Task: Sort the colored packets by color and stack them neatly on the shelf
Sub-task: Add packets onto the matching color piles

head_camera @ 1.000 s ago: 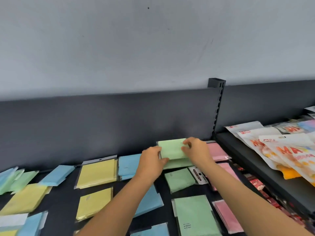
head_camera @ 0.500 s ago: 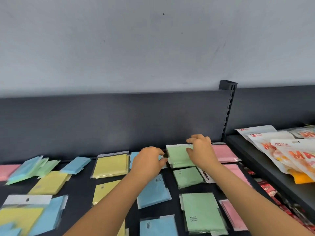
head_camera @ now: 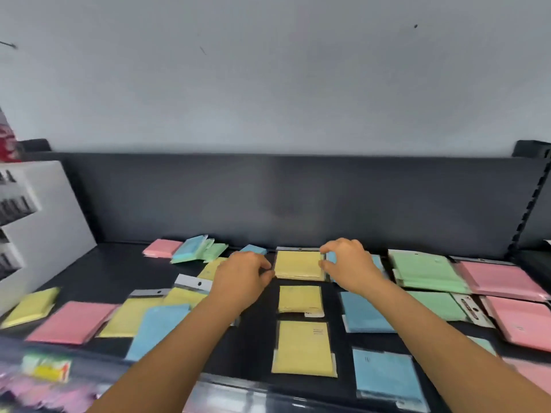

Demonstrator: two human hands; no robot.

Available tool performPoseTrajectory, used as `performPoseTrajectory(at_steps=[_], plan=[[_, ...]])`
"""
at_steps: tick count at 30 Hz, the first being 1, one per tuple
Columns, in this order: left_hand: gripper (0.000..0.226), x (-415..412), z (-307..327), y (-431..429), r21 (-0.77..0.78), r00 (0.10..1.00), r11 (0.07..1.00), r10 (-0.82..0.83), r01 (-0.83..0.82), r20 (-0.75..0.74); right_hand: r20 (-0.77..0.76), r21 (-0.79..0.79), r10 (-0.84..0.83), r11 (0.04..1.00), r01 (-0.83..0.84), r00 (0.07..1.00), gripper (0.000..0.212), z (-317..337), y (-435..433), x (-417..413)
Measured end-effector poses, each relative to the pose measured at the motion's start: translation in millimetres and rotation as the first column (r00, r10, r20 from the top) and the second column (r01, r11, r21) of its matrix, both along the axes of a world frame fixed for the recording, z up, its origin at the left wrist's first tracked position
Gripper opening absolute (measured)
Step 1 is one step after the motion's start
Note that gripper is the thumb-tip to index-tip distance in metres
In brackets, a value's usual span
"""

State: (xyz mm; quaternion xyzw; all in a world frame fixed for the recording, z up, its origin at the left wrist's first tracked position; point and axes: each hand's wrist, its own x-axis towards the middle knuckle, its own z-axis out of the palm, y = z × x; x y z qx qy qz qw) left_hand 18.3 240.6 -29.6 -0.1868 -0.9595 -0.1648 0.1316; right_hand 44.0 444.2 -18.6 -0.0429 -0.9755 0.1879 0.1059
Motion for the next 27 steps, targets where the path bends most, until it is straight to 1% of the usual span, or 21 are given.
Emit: performPoseTrajectory(at_steps=[4, 7, 9, 11, 13, 15, 16, 18, 20, 21, 24, 27], plan=[[0.026, -6.7, -5.3, -61.8, 0.013, 0.998, 0.998, 0.053, -0.054, 0.04, 0.029, 0.004, 0.112, 0.994, -0.112, 0.993, 0.036, 2.2, -58.2, -12.1], [0.027, -17.7, -9.2, -110.9, 0.026, 0.995, 0.997, 0.07, -0.072, 0.074, 0.077, 0.011, 0.233, 0.972, -0.235, 0.969, 0.037, -1.3, -108.3, -20.6], [0.027, -29.9, -14.3, -152.7, 0.03, 0.992, 0.997, 0.068, -0.071, 0.107, 0.135, 0.006, 0.283, 0.958, -0.287, 0.949, 0.039, -7.7, -148.9, -29.4], [0.028, -41.1, -20.0, -185.9, 0.06, 0.99, 0.997, 0.047, -0.056, 0.131, 0.204, -0.018, 0.302, 0.952, -0.305, 0.931, 0.043, -12.1, -180.5, -35.3], [0.032, -50.2, -28.0, -219.4, 0.111, 0.987, 0.994, -0.023, 0.005, 0.159, 0.264, -0.028, 0.313, 0.948, -0.318, 0.912, 0.048, -17.7, -212.8, -43.2], [0.043, -58.3, -38.6, -248.4, 0.12, 0.965, 0.987, -0.132, 0.107, 0.225, 0.307, -0.062, 0.309, 0.95, -0.305, 0.9, 0.058, -20.8, -241.3, -47.9], [0.052, -60.8, -43.0, -258.9, 0.114, 0.943, 0.98, -0.188, 0.162, 0.276, 0.333, -0.077, 0.305, 0.952, -0.297, 0.892, 0.063, -21.0, -252.2, -48.1], [0.078, -63.2, -48.5, -273.4, 0.066, 0.887, 0.966, -0.256, 0.25, 0.384, 0.396, -0.062, 0.304, 0.95, -0.305, 0.867, 0.075, -20.1, -267.0, -46.9], [0.105, -65.9, -50.7, -282.8, 0.009, 0.855, 0.948, -0.291, 0.318, 0.429, 0.451, 0.008, 0.291, 0.944, -0.33, 0.843, 0.084, -15.9, -277.9, -43.9], [0.108, -67.2, -50.5, -285.2, -0.003, 0.848, 0.941, -0.304, 0.339, 0.434, 0.471, 0.036, 0.277, 0.943, -0.332, 0.838, 0.087, -12.7, -281.7, -41.2], [0.099, -66.5, -47.2, -288.2, -0.006, 0.84, 0.925, -0.343, 0.38, 0.421, 0.531, 0.084, 0.203, 0.953, -0.29, 0.823, 0.093, -4.8, -284.4, -32.5], [0.096, -64.5, -43.3, -288.4, -0.048, 0.836, 0.916, -0.341, 0.398, 0.429, 0.601, 0.17, 0.126, 0.945, -0.28, 0.789, 0.095, -2.8, -278.9, -22.4]])
